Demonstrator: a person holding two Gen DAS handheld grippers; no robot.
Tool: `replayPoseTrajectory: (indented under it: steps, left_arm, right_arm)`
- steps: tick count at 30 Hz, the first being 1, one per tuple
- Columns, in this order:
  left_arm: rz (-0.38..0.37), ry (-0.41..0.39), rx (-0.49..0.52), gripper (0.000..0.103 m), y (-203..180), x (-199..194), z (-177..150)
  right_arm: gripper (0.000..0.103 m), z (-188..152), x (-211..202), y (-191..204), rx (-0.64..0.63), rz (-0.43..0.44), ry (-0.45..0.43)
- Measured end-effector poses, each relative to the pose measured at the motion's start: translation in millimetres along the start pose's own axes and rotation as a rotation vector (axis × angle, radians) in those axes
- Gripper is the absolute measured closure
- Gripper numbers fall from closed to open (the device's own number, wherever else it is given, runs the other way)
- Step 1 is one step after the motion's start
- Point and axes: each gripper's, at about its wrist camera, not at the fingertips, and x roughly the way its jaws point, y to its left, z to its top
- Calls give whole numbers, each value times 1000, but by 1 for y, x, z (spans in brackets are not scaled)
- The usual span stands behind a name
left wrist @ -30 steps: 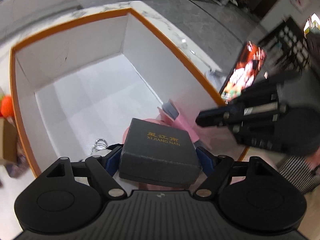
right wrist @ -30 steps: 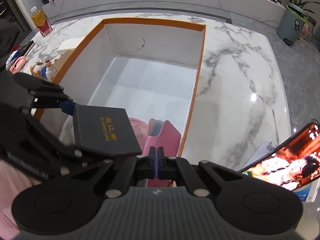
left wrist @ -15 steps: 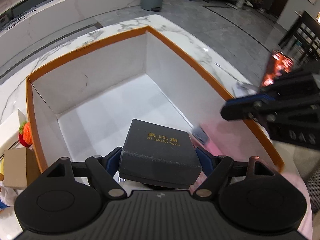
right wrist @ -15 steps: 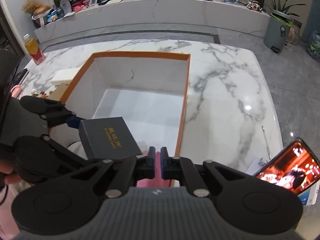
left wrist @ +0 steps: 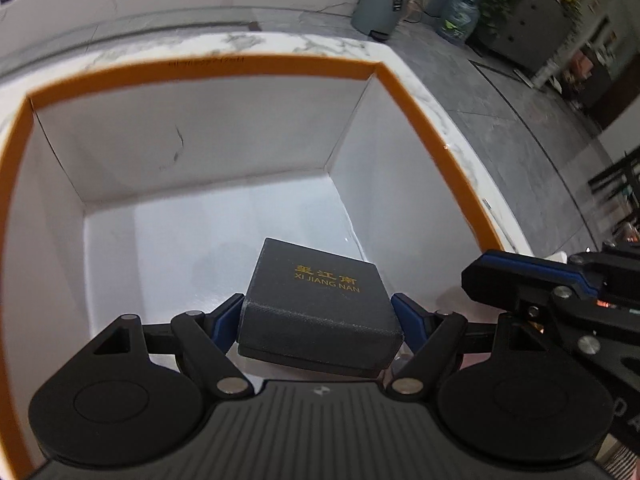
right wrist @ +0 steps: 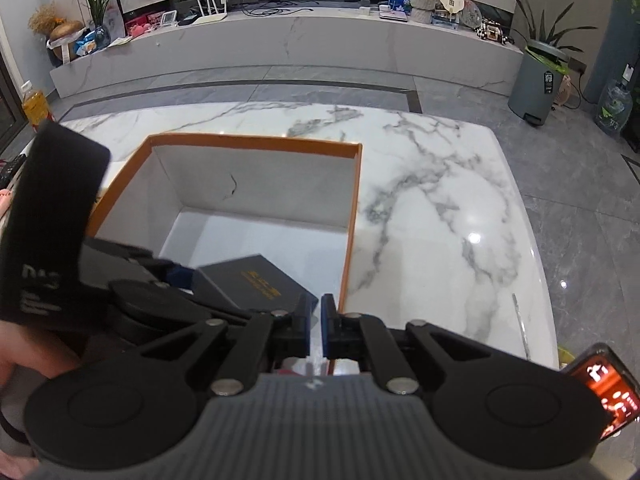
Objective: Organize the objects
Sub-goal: 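Lower the black XI JIANG NAN box into the orange box with the left tool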
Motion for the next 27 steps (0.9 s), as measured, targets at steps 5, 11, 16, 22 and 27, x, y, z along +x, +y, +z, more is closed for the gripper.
replayPoseTrajectory:
  steps: [5, 11, 16, 22, 27]
  left_arm:
    - [-28, 65, -68, 12, 5, 13, 1]
    - [-127, 145, -153, 12, 18, 25, 3]
    - [-128, 154, -126, 12, 12, 26, 8]
    - [-99, 153, -115, 10, 10, 26, 11]
    - [-113, 137, -115, 8, 12, 18, 10]
  right_arm:
    - [97, 0, 4, 2, -12, -3, -3]
    - [98, -2, 3, -2, 8, 9, -8]
    - [98, -2, 1, -1, -2, 8, -10]
    - [98, -2, 0, -1, 7, 11, -4]
    - [91, -1, -6, -1, 9, 13, -12]
